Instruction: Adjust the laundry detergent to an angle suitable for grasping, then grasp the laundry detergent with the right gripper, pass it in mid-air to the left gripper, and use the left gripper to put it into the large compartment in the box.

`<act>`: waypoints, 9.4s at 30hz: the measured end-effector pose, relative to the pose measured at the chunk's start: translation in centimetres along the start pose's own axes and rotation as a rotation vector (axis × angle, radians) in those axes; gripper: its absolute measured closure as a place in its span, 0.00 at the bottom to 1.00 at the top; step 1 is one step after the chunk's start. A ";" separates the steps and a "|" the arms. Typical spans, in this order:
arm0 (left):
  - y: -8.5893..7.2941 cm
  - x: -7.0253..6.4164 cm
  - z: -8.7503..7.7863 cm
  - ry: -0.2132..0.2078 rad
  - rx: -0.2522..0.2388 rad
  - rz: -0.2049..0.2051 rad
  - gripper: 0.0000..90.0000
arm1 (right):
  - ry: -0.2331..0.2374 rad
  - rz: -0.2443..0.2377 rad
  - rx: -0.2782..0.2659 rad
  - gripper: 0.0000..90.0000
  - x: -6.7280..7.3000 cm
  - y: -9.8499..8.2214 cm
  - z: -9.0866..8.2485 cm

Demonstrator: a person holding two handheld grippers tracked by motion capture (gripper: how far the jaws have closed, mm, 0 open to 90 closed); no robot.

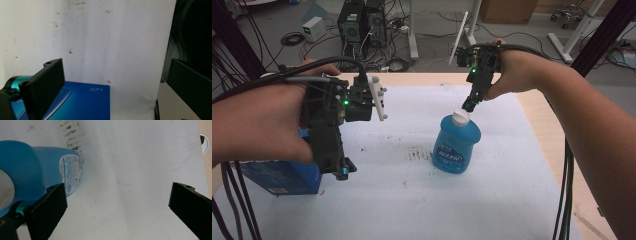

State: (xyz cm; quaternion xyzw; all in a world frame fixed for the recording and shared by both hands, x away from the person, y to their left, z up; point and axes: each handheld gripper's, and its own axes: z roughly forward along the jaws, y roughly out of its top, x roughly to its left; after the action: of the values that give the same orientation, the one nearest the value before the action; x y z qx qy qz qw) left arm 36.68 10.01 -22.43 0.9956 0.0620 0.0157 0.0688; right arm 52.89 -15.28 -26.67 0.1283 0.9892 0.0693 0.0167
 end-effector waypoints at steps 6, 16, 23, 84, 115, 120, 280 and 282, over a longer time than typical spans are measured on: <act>-0.4 0.0 0.0 0.004 0.006 -0.007 0.02 | 0.006 -0.006 0.005 0.01 0.0 0.2 0.2; -0.4 -0.2 0.1 0.002 0.009 -0.012 0.02 | -0.008 0.001 0.007 0.01 0.1 -0.2 -0.1; -0.1 -0.1 0.2 -0.001 0.015 -0.005 0.02 | -0.005 0.000 -0.004 0.01 0.1 -0.6 -0.2; -0.1 -0.8 0.2 0.010 -0.014 0.011 0.02 | 0.009 0.204 -0.752 0.01 9.6 -14.0 1.8; -0.3 -0.6 0.4 0.004 -0.005 0.007 0.02 | 0.084 0.259 -0.834 0.01 9.6 -11.6 10.7; -0.3 -0.6 0.4 0.001 -0.006 0.007 0.02 | 0.073 0.258 -0.829 0.01 9.6 -11.1 11.7; 6.7 -1.8 1.3 0.006 0.075 0.103 0.02 | 0.252 -0.178 -0.937 0.50 18.1 0.3 8.7; 6.8 -1.8 1.5 0.002 0.077 0.094 0.02 | 0.253 -0.179 -0.938 0.50 18.1 0.4 8.7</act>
State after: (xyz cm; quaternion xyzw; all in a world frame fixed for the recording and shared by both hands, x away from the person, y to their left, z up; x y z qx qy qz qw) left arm 35.80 2.91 -23.01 0.9993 0.0156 0.0174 0.0294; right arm 35.93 -9.16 -35.47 0.0120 0.8529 0.5203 -0.0417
